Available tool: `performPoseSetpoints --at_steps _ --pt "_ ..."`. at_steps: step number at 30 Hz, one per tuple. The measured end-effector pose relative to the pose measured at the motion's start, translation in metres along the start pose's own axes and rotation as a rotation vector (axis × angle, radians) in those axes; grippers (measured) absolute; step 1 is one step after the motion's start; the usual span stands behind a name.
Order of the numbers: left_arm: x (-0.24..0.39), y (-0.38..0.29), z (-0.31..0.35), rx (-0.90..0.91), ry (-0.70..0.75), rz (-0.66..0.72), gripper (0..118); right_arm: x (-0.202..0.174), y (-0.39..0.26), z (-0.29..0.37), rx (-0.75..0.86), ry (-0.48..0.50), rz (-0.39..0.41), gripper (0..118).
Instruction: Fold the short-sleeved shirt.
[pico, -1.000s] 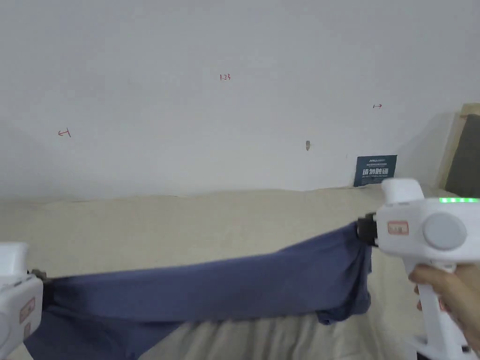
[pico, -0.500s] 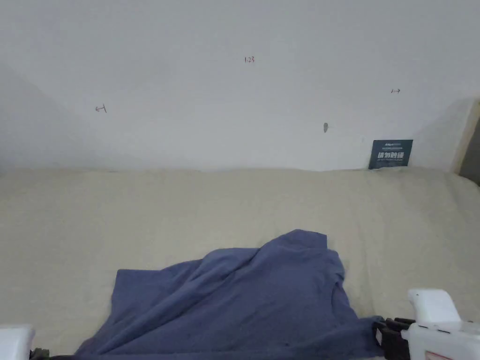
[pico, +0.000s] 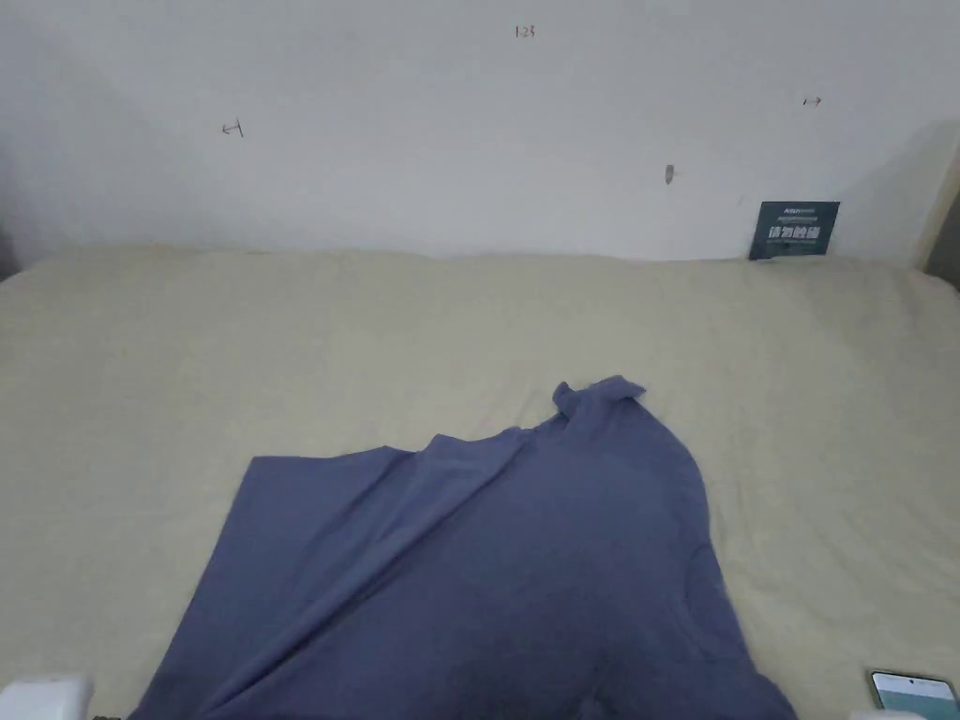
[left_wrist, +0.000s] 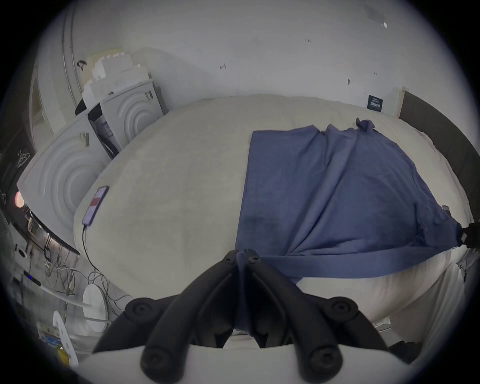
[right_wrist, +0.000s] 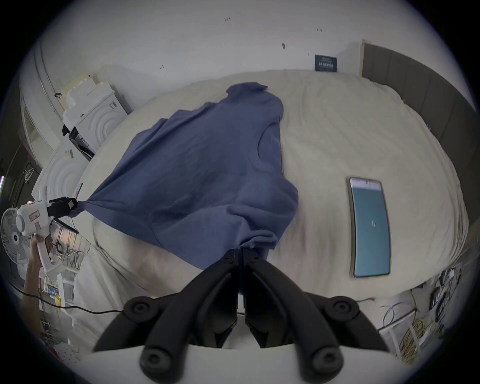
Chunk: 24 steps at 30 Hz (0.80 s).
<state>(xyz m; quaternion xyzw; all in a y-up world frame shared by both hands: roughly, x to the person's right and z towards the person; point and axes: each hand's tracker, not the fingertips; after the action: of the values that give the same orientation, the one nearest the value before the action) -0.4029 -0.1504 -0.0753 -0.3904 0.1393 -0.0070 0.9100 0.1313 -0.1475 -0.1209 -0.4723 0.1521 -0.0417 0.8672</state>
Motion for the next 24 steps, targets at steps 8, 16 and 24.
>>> performPoseSetpoints --at_steps 8,16,24 --pt "0.004 -0.017 -0.004 -0.028 0.016 -0.005 52 -0.001 -0.005 -0.001 0.042 0.002 -0.049 53" --pt "0.002 -0.019 0.029 -0.020 -0.025 0.027 103 -0.023 -0.003 0.019 0.116 -0.001 0.021 112" --pt "0.004 -0.025 0.045 -0.012 -0.050 0.004 8 -0.048 0.000 0.015 0.153 -0.047 0.053 27"
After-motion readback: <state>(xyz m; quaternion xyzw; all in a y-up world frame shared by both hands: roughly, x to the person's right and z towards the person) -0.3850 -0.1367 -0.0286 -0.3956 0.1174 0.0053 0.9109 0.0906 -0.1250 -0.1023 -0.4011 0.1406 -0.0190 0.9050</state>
